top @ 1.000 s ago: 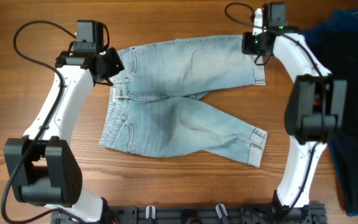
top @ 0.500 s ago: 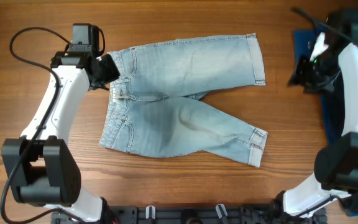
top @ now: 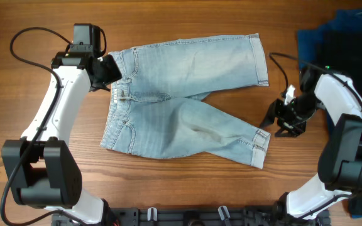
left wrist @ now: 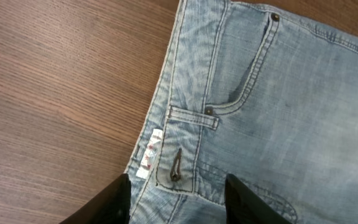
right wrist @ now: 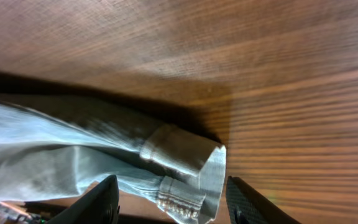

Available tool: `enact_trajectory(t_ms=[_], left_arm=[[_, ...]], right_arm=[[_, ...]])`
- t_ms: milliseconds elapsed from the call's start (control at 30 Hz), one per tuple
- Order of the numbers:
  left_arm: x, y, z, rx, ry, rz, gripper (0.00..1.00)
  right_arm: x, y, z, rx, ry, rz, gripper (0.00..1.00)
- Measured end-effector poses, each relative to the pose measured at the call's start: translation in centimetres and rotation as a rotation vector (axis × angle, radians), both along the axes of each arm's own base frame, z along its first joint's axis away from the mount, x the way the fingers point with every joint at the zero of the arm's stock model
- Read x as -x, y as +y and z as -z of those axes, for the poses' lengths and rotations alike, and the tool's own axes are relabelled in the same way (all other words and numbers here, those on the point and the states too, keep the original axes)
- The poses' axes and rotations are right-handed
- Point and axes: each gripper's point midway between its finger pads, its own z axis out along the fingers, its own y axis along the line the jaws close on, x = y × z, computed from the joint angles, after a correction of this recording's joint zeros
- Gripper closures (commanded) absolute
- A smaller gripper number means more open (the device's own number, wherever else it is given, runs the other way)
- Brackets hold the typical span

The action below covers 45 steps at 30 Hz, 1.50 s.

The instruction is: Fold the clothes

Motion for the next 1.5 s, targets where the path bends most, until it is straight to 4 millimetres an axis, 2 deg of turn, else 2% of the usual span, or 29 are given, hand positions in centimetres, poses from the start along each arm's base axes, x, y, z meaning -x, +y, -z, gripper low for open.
enact_trajectory(t_ms=[200,333,633,900,1233,1333,1400,1500], left_arm=[[0.1,0.0,0.0,0.0,0.005,0.0,0.5],[0.1,0.0,0.1,0.0,0.006,0.0,0.49],[0.2,0.0,0.1,0.0,0.007,0.0,0.44],[0.2,0.0,0.1,0.0,0.01,0.0,0.43],[0.2,0.0,0.1,0.0,0.01,0.0,0.42],[0.2,0.0,0.1,0.0,0.01,0.0,0.42],[0.2,0.0,0.1,0.0,0.01,0.0,0.42],[0.2,0.0,0.1,0.0,0.01,0.0,0.41]], right_arm=[[0.0,0.2,1.6,0.001,-0.024,0.026,0.46],[-0.5,0.1,1.8,0.005,-0.037,0.045,0.5],[-0.3,0.5,2.0,-0.001,-0.01,0.113,0.47],[-0.5,1.2,2.0,-0.041,-0.016,0.144,0.48],[-0.9,2.0,1.6,-0.092,-0.022,0.165,0.39],[-0.6,2.3,1.4,-0.109,-0.009,0.171,0.34],[-0.2,2.7,0.9,-0.131,0.018,0.173,0.33],[-1.0,2.6,0.2,-0.136,-0.012,0.155,0.34]])
